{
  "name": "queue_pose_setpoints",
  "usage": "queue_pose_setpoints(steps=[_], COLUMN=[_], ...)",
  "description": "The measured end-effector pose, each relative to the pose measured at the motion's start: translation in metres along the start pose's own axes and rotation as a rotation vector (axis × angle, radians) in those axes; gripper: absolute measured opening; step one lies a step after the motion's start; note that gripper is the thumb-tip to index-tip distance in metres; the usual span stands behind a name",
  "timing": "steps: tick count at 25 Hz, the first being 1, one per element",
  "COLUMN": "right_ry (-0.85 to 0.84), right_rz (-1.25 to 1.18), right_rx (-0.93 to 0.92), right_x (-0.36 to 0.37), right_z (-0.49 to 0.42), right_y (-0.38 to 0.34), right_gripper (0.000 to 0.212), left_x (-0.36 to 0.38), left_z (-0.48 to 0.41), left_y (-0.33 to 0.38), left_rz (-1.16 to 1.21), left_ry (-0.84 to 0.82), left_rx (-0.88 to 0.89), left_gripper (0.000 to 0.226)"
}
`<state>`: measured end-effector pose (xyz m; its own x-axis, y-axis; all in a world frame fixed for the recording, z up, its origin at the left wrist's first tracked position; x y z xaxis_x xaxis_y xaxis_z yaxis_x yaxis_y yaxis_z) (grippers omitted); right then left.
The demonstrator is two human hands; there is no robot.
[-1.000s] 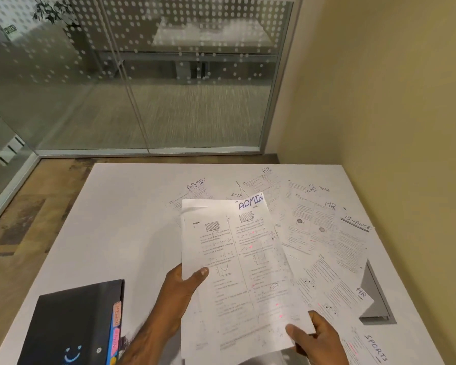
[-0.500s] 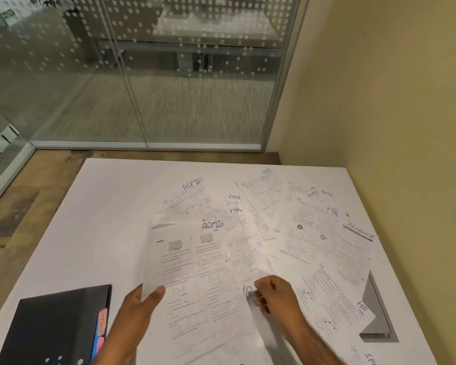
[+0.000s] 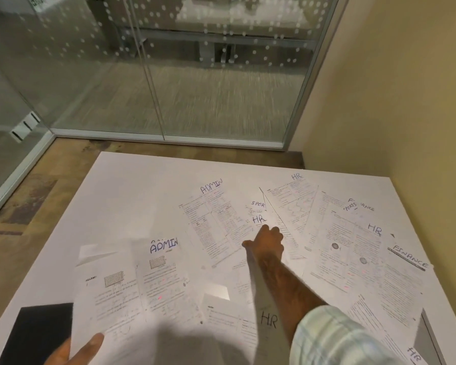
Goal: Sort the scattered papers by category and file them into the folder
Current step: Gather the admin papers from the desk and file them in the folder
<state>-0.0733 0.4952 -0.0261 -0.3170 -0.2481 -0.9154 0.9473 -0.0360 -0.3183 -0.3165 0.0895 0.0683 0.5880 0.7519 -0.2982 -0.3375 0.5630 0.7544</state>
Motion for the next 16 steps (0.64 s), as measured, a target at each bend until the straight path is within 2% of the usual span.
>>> queue_pose_setpoints(steps=[3, 6, 10, 13, 16], right_ry=[0.023, -0.029, -0.080, -0.066, -0.008], right_rz=[0.045, -0.003, -0.077, -0.338, -0.676], right_rx=[0.019, 0.047, 0.059, 0.154, 0.258], right_x=[0.008, 0.015, 0.016, -0.004, -0.045], right_z=[-0.004, -0.010, -0.012, 0.004, 0.037], right_y=[-0.006, -0.003, -0.003, -0.005, 0.014], right_gripper=[0.062, 0.057, 0.032, 0.027, 0.015], left_x=[-0.008, -0.005, 0.004, 0.005, 0.008], left_z=[-0.006, -0.007, 0.008, 0.017, 0.028], left_y=[0.009, 0.017, 0.039, 0.038, 0.037], left_rz=[0.014, 0.060, 0.122, 0.192, 0.188], left_ry=[0.009, -0.045, -0.029, -0.031, -0.014], left_rx=[0.050, 0.015, -0.021, -0.079, -0.028], left_gripper=[0.049, 0.030, 0.018, 0.023, 0.022])
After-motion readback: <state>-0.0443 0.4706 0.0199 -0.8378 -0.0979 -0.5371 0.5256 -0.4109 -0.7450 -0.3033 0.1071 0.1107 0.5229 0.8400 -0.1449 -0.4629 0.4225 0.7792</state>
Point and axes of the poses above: each hand's wrist, its own z-axis away from the middle knuckle, its own x-axis out of the palm, y = z × x, the point moved 8 cm from there along -z, towards the middle knuckle, and after that the axes turned 9 degrees about y, right-handed, at the moved point
